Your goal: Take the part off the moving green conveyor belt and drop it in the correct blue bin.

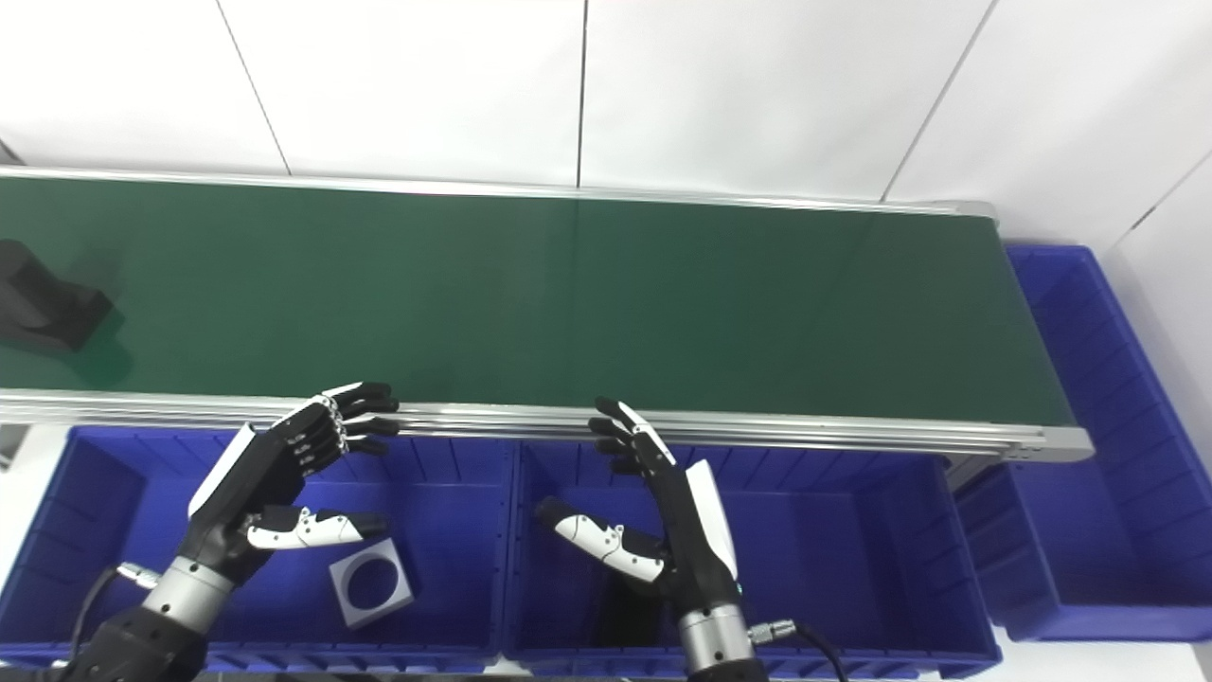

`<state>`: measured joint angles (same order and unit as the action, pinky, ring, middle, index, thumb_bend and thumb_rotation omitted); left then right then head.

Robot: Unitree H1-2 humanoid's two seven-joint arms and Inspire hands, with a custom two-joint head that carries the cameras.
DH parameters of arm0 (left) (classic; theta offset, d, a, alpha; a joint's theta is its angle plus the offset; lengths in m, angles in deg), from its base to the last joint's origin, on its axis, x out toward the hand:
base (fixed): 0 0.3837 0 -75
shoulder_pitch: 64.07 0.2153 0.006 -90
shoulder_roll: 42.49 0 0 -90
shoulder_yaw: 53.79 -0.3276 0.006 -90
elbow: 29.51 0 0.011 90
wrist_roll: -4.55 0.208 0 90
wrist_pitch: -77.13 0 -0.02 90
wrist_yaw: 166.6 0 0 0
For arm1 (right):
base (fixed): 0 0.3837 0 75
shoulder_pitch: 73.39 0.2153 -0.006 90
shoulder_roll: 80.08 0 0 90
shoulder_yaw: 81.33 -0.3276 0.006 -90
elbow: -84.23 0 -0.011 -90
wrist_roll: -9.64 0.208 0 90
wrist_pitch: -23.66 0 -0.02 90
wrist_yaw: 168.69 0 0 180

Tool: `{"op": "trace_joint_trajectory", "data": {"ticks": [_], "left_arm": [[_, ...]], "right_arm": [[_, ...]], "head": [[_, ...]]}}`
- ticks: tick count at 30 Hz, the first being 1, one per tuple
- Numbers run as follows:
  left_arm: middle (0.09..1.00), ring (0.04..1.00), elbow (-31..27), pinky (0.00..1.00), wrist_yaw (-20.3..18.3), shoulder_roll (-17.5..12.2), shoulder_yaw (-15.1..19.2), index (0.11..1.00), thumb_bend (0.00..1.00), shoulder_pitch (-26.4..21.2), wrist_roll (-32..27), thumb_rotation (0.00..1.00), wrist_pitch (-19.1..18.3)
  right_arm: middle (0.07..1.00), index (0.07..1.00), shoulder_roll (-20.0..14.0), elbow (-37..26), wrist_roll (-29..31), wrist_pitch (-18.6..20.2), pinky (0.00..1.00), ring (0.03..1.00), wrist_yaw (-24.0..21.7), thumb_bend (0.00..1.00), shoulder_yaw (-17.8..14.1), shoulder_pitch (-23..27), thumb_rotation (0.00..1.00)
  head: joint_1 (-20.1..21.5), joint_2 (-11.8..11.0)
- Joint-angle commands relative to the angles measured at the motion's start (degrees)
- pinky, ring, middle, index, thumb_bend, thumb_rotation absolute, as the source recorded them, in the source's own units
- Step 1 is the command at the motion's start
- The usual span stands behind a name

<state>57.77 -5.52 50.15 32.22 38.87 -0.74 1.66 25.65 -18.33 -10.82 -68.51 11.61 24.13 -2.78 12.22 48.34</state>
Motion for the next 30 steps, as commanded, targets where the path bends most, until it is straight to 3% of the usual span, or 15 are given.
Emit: {"op": "trace_joint_trajectory", "data": {"ticks": [1, 2, 3, 5, 8, 9, 11, 15, 19, 23, 30], "left_arm": [[0.790, 0.727, -1.2, 0.66, 0.8, 0.3, -0.2, 0.801, 0.86, -0.2, 0.6, 0.16, 1.5], [0.788, 0.727, -1.2, 0.66, 1.1, 0.9, -0.6, 0.799, 0.87, 0.0, 0.9, 0.16, 1.6], [0.785, 0.724, -1.1, 0.65, 1.3, 1.3, -0.9, 0.795, 0.87, 0.2, 1.2, 0.16, 1.8], [0.789, 0.728, -0.6, 0.65, 1.8, 2.6, -1.9, 0.793, 0.88, 0.7, 2.7, 0.17, 2.3], [0.799, 0.733, 1.0, 0.66, 2.5, 4.2, -3.3, 0.796, 0.87, 0.9, 5.0, 0.17, 4.7], [0.788, 0.723, 1.8, 0.65, 2.9, 4.8, -3.7, 0.791, 0.87, 0.9, 5.8, 0.16, 5.7], [0.777, 0.714, 3.7, 0.64, 4.2, 5.9, -4.5, 0.790, 0.87, 0.9, 8.4, 0.17, 7.8], [0.799, 0.727, 5.8, 0.65, 6.1, 7.1, -5.4, 0.789, 0.88, 0.8, 11.8, 0.21, 9.6], [0.803, 0.734, 8.0, 0.65, 7.0, 7.6, -5.9, 0.790, 0.89, 0.4, 12.3, 0.22, 10.7], [0.800, 0.728, 9.8, 0.65, 7.6, 7.6, -6.3, 0.790, 0.91, -0.1, 12.3, 0.24, 11.6], [0.794, 0.726, 12.1, 0.65, 9.3, 7.1, -7.3, 0.783, 0.91, -0.8, 13.3, 0.23, 12.4]], "right_arm": [[0.818, 0.871, -0.5, -1.7, 0.8, -1.2, 0.74, 0.786, -0.2, 0.66, -0.2, -0.1, 0.43], [0.819, 0.871, -1.2, -1.8, 1.4, -1.8, 0.74, 0.786, -0.5, 0.65, -0.5, -0.2, 0.43], [0.819, 0.873, -1.9, -2.0, 1.8, -2.1, 0.73, 0.785, -0.7, 0.65, -0.7, -0.4, 0.44], [0.817, 0.872, -3.3, -2.5, 3.8, -2.4, 0.73, 0.781, -1.1, 0.63, -1.7, -1.1, 0.42], [0.820, 0.876, -5.1, -1.8, 6.2, -4.5, 0.74, 0.784, -1.4, 0.61, -2.8, -1.5, 0.36], [0.818, 0.876, -5.8, -0.7, 7.0, -6.3, 0.73, 0.782, -1.4, 0.59, -3.1, -1.3, 0.34], [0.816, 0.877, -6.8, 0.5, 8.6, -7.8, 0.74, 0.785, -1.6, 0.56, -3.6, -1.3, 0.31], [0.837, 0.890, -7.5, 2.2, 9.3, -9.5, 0.76, 0.804, -1.2, 0.52, -4.1, -1.6, 0.25], [0.829, 0.883, -8.0, 4.6, 7.1, -12.4, 0.73, 0.789, -0.1, 0.53, -4.5, -1.3, 0.31], [0.819, 0.877, -8.0, 6.4, 6.5, -13.8, 0.72, 0.777, 0.2, 0.55, -4.8, -1.1, 0.32], [0.812, 0.871, -8.0, 9.8, 5.8, -16.7, 0.70, 0.765, 1.0, 0.54, -5.0, -0.5, 0.21]], "head": [[-6.9, -0.8], [-13.0, -2.5], [-13.0, -2.5], [-21.6, -6.2], [-27.8, -9.7], [-30.8, -11.8], [-33.1, -14.2], [-33.5, -16.0], [-33.3, -17.3], [-32.8, -19.0], [-32.5, -22.2]]}}
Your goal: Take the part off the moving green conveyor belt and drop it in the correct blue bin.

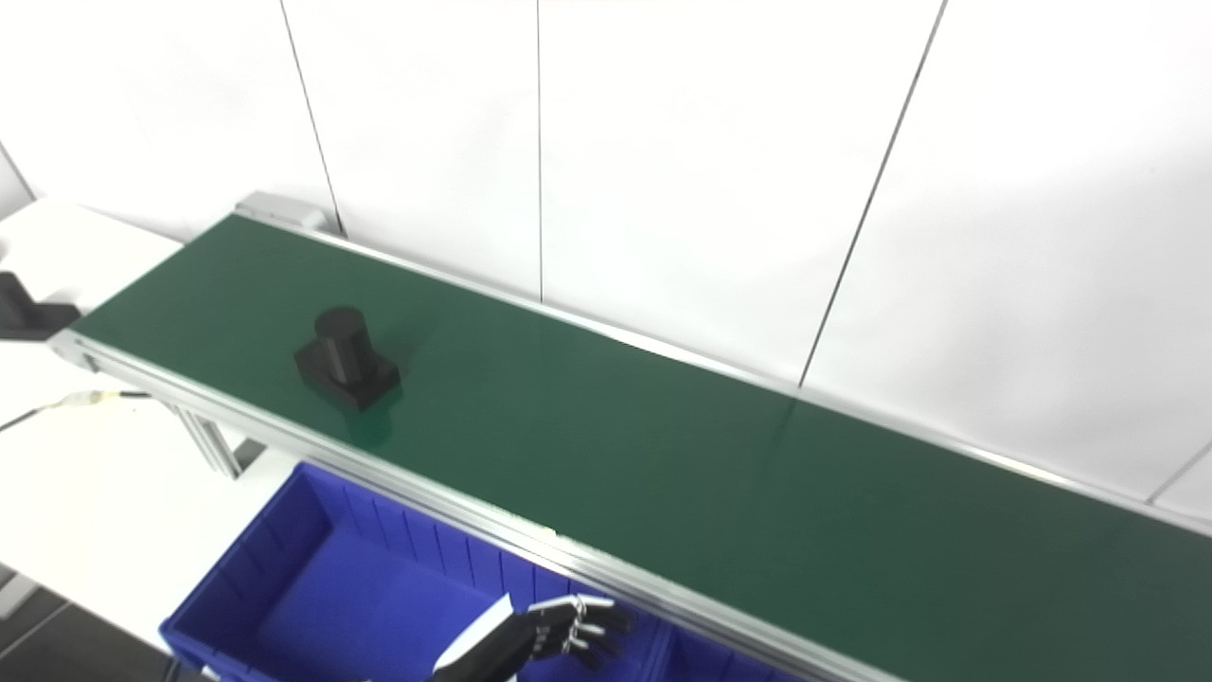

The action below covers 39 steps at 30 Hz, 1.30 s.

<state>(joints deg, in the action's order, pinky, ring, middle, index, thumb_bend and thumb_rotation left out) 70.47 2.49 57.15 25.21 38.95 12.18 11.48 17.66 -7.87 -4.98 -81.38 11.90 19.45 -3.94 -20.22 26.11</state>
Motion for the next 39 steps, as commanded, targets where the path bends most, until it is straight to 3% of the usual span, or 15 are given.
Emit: {"op": "trace_joint_trajectory", "data": {"ticks": [1, 7, 13, 21, 27, 33, 35, 39], "left_arm": [[0.797, 0.730, -0.4, 0.65, 1.5, -0.1, -0.5, 0.782, 0.92, -1.0, 0.5, 0.23, 2.5], [0.793, 0.734, 1.6, 0.65, 2.5, -0.9, -1.8, 0.782, 0.93, -1.8, 0.1, 0.22, 2.5], [0.785, 0.736, 2.9, 0.65, 3.5, -0.9, -2.4, 0.772, 0.94, -2.4, 0.0, 0.20, 2.5], [0.786, 0.724, 4.2, 0.64, 5.3, -1.2, -4.0, 0.768, 0.94, -3.2, 0.3, 0.17, 2.6], [0.780, 0.714, 3.6, 0.62, 6.1, -1.4, -4.3, 0.765, 0.95, -3.2, 0.3, 0.18, 2.5], [0.783, 0.708, 1.5, 0.60, 7.1, -2.3, -4.7, 0.760, 0.95, -2.4, -0.2, 0.20, 2.6], [0.790, 0.718, 0.2, 0.59, 8.0, -2.9, -5.1, 0.756, 0.95, -1.8, 0.4, 0.21, 2.6], [0.806, 0.730, -1.4, 0.59, 8.6, -3.7, -5.5, 0.767, 0.96, -0.7, 0.9, 0.23, 2.6]], "right_arm": [[0.808, 0.868, 0.0, -0.3, -0.2, -4.2, 0.69, 0.760, 0.9, 0.54, -0.4, 0.8, 0.19], [0.811, 0.871, 0.2, 1.9, -0.2, -5.7, 0.69, 0.763, 1.2, 0.53, -0.5, 1.2, 0.07], [0.820, 0.878, 0.3, 4.3, 1.0, -7.5, 0.71, 0.786, 0.9, 0.52, -0.8, 2.0, 0.00], [0.820, 0.881, -0.1, 4.1, 2.1, -8.6, 0.72, 0.786, 0.4, 0.52, -1.4, 1.9, 0.00], [0.806, 0.875, -0.1, 4.1, 1.5, -9.4, 0.70, 0.769, 0.7, 0.51, -1.7, 2.1, 0.00], [0.793, 0.851, 0.2, 4.2, 1.1, -9.2, 0.68, 0.749, 0.9, 0.54, -1.7, 2.3, 0.00], [0.786, 0.843, 0.2, 4.1, 1.0, -9.7, 0.66, 0.741, 1.0, 0.55, -1.8, 2.3, 0.08], [0.786, 0.839, -0.1, 3.5, 2.9, -11.2, 0.66, 0.745, 0.7, 0.56, -2.0, 2.1, 0.14]], "head": [[-0.1, -0.5], [-0.8, -4.3], [-0.5, -5.4], [-0.1, -4.9], [1.7, -2.3], [2.4, -1.6], [2.4, -1.5], [1.9, -1.5]]}}
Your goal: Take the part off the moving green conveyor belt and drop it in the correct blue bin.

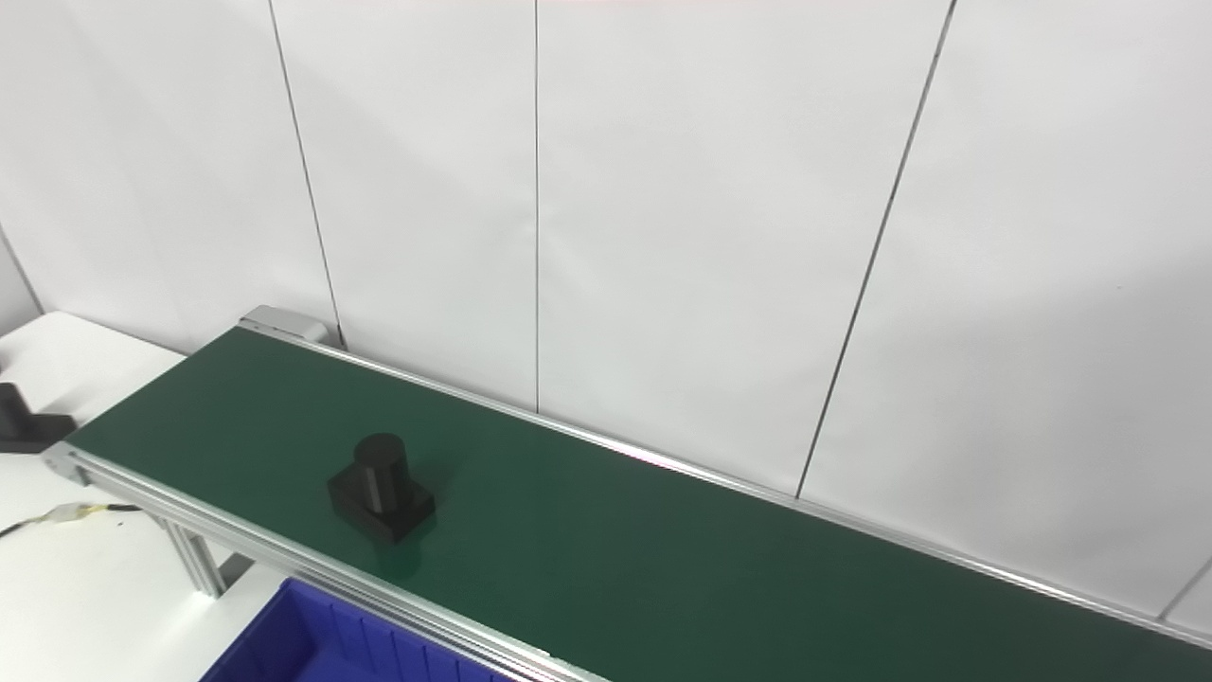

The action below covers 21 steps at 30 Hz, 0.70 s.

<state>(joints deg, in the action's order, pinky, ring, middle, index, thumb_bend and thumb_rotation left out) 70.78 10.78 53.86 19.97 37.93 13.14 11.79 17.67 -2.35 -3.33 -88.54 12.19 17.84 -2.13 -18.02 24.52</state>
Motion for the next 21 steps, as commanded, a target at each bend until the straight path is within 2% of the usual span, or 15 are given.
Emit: {"op": "trace_joint_trajectory", "data": {"ticks": [1, 3, 7, 9, 12, 17, 21], "left_arm": [[0.817, 0.737, -1.8, 0.59, 0.1, -0.4, -0.3, 0.775, 0.95, 0.4, -0.5, 0.23, 2.3], [0.823, 0.740, -1.4, 0.59, -0.9, -0.4, -0.3, 0.775, 0.96, 0.3, -2.2, 0.23, 2.3], [0.787, 0.716, 0.5, 0.59, -2.3, 0.6, 0.0, 0.767, 0.97, -0.5, -4.8, 0.24, 2.2], [0.759, 0.691, 1.6, 0.59, -2.9, 1.1, 0.0, 0.761, 0.97, -1.0, -5.5, 0.23, 2.3], [0.742, 0.682, 2.6, 0.58, -4.1, 1.7, 0.1, 0.749, 0.95, -1.5, -6.7, 0.18, 2.2], [0.738, 0.678, 3.2, 0.58, -4.5, 2.8, 0.5, 0.741, 0.94, -1.9, -7.1, 0.18, 2.3], [0.739, 0.676, 3.6, 0.57, -4.8, 3.3, 0.9, 0.738, 0.94, -2.2, -6.9, 0.18, 2.3]], "right_arm": [[0.785, 0.836, -0.1, -2.1, 1.7, -4.3, 0.66, 0.745, 0.4, 0.57, -0.5, 0.3, 0.14], [0.791, 0.845, -0.4, -3.9, 3.0, -4.3, 0.66, 0.752, -0.3, 0.57, -0.5, -0.1, 0.20], [0.809, 0.857, -0.8, -12.3, 6.0, -0.8, 0.67, 0.768, -2.3, 0.61, -0.2, -1.6, 0.28], [0.811, 0.853, -1.0, -15.9, 7.6, 0.8, 0.68, 0.770, -3.0, 0.63, -0.3, -1.8, 0.29], [0.813, 0.853, -1.2, -19.9, 10.8, 2.9, 0.69, 0.779, -4.1, 0.64, -0.6, -1.6, 0.24], [0.811, 0.846, -1.1, -26.3, 11.2, 7.2, 0.66, 0.770, -4.6, 0.66, -1.8, -0.4, 0.25], [0.807, 0.843, -1.1, -28.3, 9.8, 9.5, 0.65, 0.757, -4.9, 0.69, -2.7, 1.0, 0.34]], "head": [[-0.3, 0.1], [-0.5, 0.0], [-0.7, -0.2], [-0.7, -0.2], [-0.7, -0.2], [-0.6, -0.2], [-0.4, -0.1]]}}
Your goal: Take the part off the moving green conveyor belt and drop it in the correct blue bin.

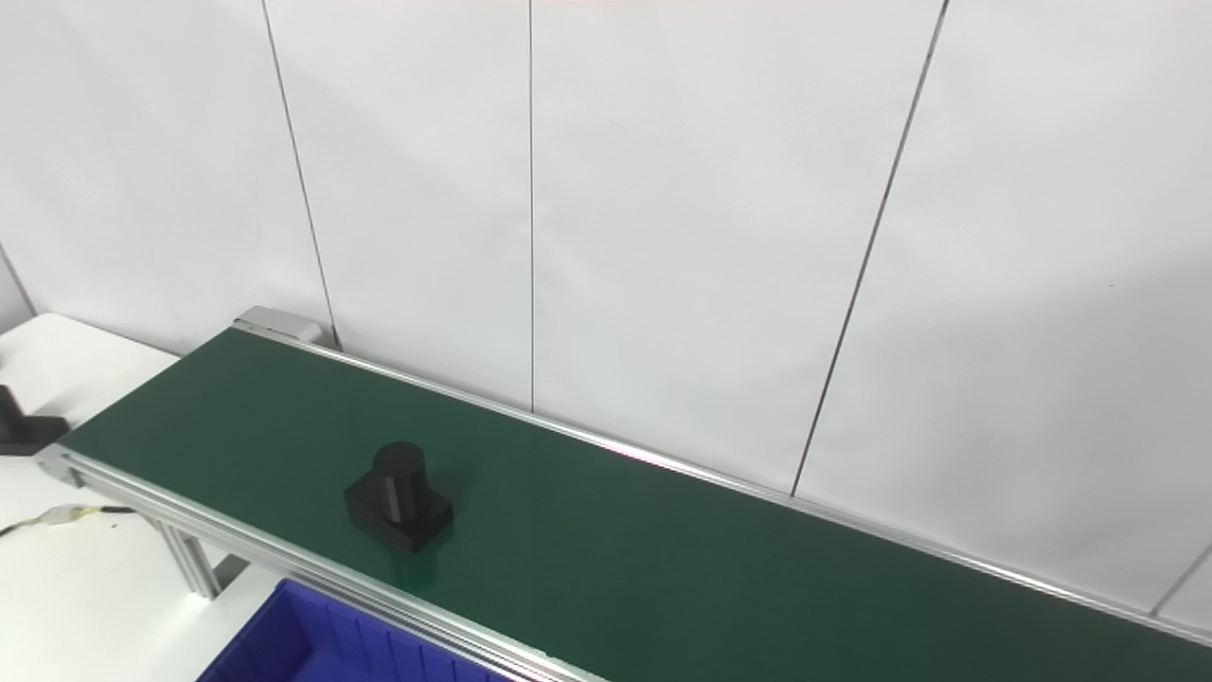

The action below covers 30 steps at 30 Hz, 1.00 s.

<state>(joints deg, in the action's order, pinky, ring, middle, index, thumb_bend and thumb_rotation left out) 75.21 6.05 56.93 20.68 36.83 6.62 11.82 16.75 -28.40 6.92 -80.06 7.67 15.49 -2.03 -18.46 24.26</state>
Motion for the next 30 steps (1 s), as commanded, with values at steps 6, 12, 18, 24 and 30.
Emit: {"op": "trace_joint_trajectory", "data": {"ticks": [6, 12, 18, 24, 30], "left_arm": [[0.737, 0.675, 0.5, 0.57, -1.1, 0.8, 0.8, 0.730, 0.94, -2.1, -0.8, 0.19, 2.2], [0.734, 0.663, 1.5, 0.55, -0.9, 1.3, 0.9, 0.723, 0.94, -2.8, -0.6, 0.19, 2.2], [0.728, 0.661, 1.9, 0.55, -0.4, 1.2, 0.8, 0.724, 0.93, -3.1, 0.1, 0.19, 2.2], [0.733, 0.667, 2.3, 0.56, -0.4, 0.7, 0.8, 0.728, 0.92, -3.5, 0.4, 0.20, 2.2], [0.746, 0.667, 2.0, 0.55, -1.4, -0.1, 1.3, 0.737, 0.91, -3.5, -0.4, 0.21, 2.2]], "right_arm": [[0.812, 0.848, -0.8, -3.8, -4.4, 4.5, 0.64, 0.756, -1.4, 0.68, -0.8, 5.7, 0.37], [0.810, 0.841, -1.3, -3.1, -6.9, 7.1, 0.63, 0.761, -2.6, 0.73, -1.1, 10.8, 0.43], [0.819, 0.833, -0.9, -0.2, -7.5, 6.7, 0.65, 0.780, -3.5, 0.75, 0.2, 13.8, 0.39], [0.824, 0.832, -0.6, 0.6, -7.9, 7.6, 0.64, 0.782, -4.1, 0.75, 0.5, 15.2, 0.35], [0.821, 0.824, 0.2, 0.7, -10.2, 8.9, 0.66, 0.775, -3.9, 0.76, 1.4, 15.9, 0.37]], "head": [[0.9, -0.2], [0.9, -0.3], [2.0, 0.0], [6.8, 1.6], [12.4, 3.3]]}}
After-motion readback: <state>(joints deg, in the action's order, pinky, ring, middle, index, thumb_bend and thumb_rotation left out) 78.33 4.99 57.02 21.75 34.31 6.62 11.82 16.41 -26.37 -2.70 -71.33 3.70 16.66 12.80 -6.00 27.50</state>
